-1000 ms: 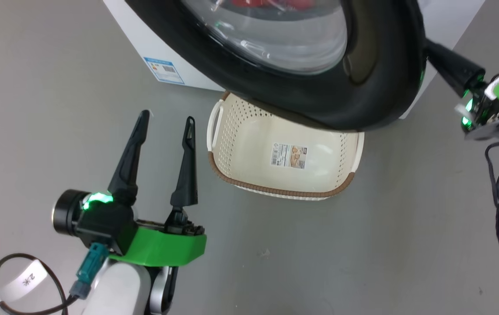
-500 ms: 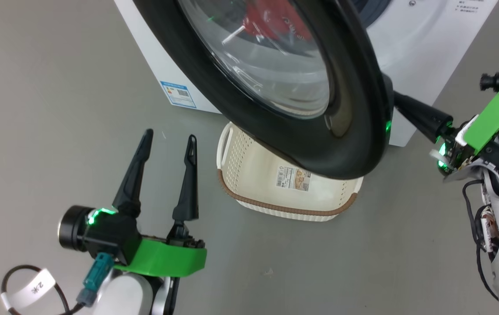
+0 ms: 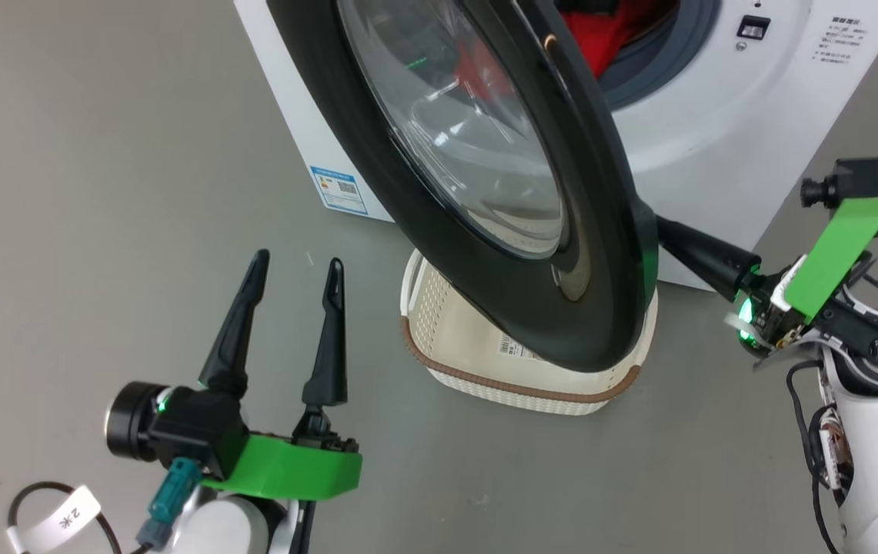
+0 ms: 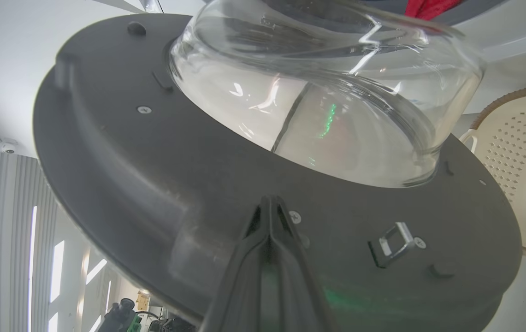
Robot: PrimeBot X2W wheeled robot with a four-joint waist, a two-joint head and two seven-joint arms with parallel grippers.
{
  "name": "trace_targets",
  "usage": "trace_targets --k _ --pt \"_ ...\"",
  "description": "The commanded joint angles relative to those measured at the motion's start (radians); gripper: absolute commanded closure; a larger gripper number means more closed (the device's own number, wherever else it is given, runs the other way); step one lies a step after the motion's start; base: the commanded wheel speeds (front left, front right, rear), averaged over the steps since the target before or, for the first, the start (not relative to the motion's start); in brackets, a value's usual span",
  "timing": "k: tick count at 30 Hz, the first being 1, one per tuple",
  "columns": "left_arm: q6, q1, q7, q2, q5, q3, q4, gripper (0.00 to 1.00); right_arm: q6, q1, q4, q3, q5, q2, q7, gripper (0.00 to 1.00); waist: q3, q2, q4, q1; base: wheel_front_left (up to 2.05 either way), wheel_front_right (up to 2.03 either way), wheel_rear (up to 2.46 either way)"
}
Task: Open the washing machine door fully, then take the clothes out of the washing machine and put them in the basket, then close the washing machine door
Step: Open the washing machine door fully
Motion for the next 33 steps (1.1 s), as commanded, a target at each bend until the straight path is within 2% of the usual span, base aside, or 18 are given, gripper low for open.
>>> trace_targets --k 1,11,33 --pt "-0.001 0.009 -0.005 0.018 0.001 0.035 -0.018 0.00 0.008 0.009 -0.038 0.019 -0.008 0.015 0.012 1.00 -0.008 0.0000 0.007 0.0000 0.00 0.00 0.00" --pt "0.009 0.034 -0.005 0.018 -0.006 0.026 -0.012 0.00 0.008 0.091 -0.096 0.047 0.005 0.032 0.039 1.00 -0.039 0.0000 0.049 0.0000 0.00 0.00 0.00" --pt "0.019 0.039 -0.005 0.018 -0.039 0.003 0.025 0.00 0.008 0.140 -0.131 0.179 0.068 0.034 0.018 1.00 -0.048 0.0000 0.147 0.0000 0.00 0.00 0.00"
